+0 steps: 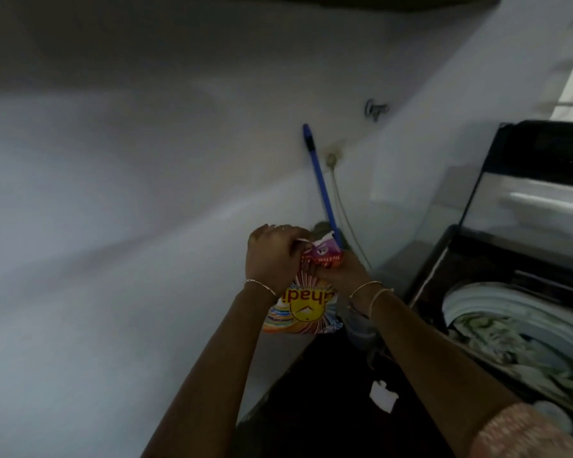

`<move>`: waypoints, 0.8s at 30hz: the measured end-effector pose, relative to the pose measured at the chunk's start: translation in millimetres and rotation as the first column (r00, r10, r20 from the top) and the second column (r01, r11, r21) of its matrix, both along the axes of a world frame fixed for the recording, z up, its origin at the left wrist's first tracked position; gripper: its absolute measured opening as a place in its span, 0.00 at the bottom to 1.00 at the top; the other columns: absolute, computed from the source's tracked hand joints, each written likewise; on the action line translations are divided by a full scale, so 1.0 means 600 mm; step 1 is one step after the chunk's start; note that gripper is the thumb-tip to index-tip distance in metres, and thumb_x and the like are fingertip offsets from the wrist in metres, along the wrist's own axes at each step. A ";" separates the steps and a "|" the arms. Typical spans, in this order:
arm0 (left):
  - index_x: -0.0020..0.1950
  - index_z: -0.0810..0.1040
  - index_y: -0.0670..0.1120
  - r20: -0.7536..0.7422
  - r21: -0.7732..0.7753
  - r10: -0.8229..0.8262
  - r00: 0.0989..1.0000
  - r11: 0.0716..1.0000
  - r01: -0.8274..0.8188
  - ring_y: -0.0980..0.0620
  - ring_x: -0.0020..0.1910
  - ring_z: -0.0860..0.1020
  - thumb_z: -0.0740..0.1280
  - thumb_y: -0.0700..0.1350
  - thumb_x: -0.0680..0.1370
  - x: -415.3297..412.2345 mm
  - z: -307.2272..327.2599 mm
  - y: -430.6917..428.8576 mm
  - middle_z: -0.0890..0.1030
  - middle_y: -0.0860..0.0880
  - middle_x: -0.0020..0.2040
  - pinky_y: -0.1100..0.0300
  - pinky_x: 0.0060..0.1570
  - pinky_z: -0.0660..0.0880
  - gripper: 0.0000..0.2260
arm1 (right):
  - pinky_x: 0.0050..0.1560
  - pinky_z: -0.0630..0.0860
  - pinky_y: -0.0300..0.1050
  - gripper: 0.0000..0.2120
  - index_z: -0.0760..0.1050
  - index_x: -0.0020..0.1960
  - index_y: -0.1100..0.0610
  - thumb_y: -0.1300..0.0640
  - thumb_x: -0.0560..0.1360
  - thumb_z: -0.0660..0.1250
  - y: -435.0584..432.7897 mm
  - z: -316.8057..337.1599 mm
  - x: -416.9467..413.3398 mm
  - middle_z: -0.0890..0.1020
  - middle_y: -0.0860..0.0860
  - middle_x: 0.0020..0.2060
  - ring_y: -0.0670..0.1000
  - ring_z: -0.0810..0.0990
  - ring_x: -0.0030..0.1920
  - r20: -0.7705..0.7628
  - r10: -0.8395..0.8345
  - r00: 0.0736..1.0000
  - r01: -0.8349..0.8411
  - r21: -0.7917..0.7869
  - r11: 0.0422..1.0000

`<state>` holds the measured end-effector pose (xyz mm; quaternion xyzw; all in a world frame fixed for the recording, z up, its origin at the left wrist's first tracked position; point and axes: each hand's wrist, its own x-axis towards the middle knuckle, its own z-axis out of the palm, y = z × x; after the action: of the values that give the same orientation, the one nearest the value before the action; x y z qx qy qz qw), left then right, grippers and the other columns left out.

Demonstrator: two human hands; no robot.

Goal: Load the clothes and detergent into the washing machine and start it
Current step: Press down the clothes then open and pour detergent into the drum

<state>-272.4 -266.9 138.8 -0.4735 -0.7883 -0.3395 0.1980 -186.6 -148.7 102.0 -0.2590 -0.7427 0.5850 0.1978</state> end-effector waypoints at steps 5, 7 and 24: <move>0.45 0.84 0.53 0.003 0.053 0.017 1.000 0.998 -0.017 0.49 0.44 0.80 0.68 0.46 0.74 0.069 0.031 0.064 0.85 0.53 0.44 0.47 0.55 0.74 0.06 | 0.40 0.79 0.35 0.19 0.79 0.57 0.59 0.57 0.67 0.76 0.048 0.032 0.076 0.84 0.56 0.48 0.51 0.82 0.44 -0.087 -0.084 0.993 0.081 -0.036 0.996; 0.45 0.84 0.53 0.005 0.079 0.007 1.000 0.997 -0.008 0.49 0.44 0.80 0.67 0.46 0.74 0.102 0.038 0.092 0.85 0.53 0.43 0.47 0.54 0.74 0.06 | 0.44 0.79 0.39 0.18 0.80 0.56 0.57 0.55 0.68 0.76 0.074 0.040 0.110 0.84 0.56 0.47 0.53 0.83 0.46 -0.075 -0.111 0.991 0.110 -0.019 0.994; 0.46 0.84 0.52 0.058 0.153 -0.215 0.975 0.967 0.204 0.49 0.45 0.80 0.69 0.46 0.73 0.340 0.046 0.300 0.85 0.53 0.44 0.46 0.54 0.74 0.05 | 0.41 0.79 0.37 0.16 0.78 0.58 0.58 0.55 0.72 0.71 0.243 0.065 0.391 0.83 0.55 0.45 0.46 0.81 0.39 -0.143 -0.288 0.947 0.269 -0.138 0.953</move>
<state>-68.3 -87.1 166.4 -0.5254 -0.7135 -0.4329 0.1659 48.2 -3.1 141.1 -0.3242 -0.6448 0.6125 0.3225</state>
